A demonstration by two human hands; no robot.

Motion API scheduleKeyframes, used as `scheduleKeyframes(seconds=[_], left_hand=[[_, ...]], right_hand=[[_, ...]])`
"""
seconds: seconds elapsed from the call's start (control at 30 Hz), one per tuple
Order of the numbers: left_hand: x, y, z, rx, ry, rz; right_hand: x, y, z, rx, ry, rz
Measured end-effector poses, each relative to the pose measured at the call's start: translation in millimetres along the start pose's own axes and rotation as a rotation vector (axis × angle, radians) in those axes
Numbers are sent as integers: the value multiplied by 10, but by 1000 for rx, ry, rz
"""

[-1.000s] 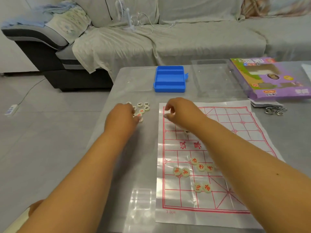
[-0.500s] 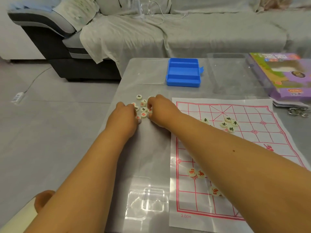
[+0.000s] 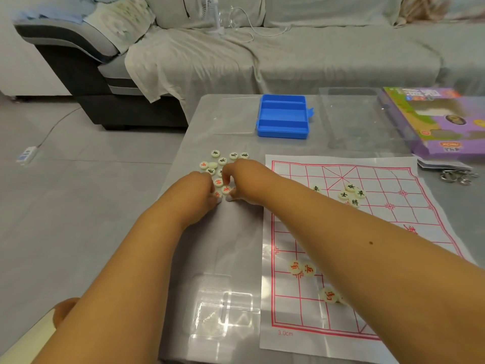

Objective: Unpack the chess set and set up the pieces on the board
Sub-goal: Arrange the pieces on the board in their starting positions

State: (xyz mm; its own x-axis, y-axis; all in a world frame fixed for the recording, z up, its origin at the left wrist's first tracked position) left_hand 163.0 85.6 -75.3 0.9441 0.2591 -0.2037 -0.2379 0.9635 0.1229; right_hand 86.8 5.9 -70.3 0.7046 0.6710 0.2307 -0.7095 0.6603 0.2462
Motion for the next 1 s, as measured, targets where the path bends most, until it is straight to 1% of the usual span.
scheduleKeyframes(seconds=[0.17, 0.33, 0.43, 0.6, 0.7, 0.77, 0.83, 1.0], left_hand=[[64, 13, -14, -20, 22, 0], [25, 3, -41, -82, 72, -22], [5, -14, -54, -77, 27, -24], [-16, 6, -76, -21, -40, -11], [-17, 23, -85, -14, -152, -9], [-29, 34, -92, -10, -181, -14], [-39, 46, -101, 6, -173, -14], [-68, 102, -118, 35, -146, 1]], right_hand=[[13, 11, -41, -23, 40, 25], [9, 27, -87, -65, 51, 32], [26, 48, -94, -73, 79, 49], [16, 85, -93, -83, 132, 59], [-11, 94, -78, -67, 131, 39], [-66, 141, 1, -52, 92, 8], [-189, 289, 156, -54, 2, -21], [-823, 968, 393, -75, -157, -130]])
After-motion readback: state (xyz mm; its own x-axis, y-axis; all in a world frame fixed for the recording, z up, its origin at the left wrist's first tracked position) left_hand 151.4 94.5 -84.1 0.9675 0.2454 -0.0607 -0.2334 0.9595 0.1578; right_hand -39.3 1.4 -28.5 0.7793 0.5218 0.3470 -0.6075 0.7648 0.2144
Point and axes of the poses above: each hand's wrist, its own y-axis away from the middle knuckle, its own z-axis out of the back of the hand, x = y × z, the point moved 5 cm from there along -y, towards the middle knuckle, and after that the axes turned 12 degrees about -z, right-handed, at the moved point
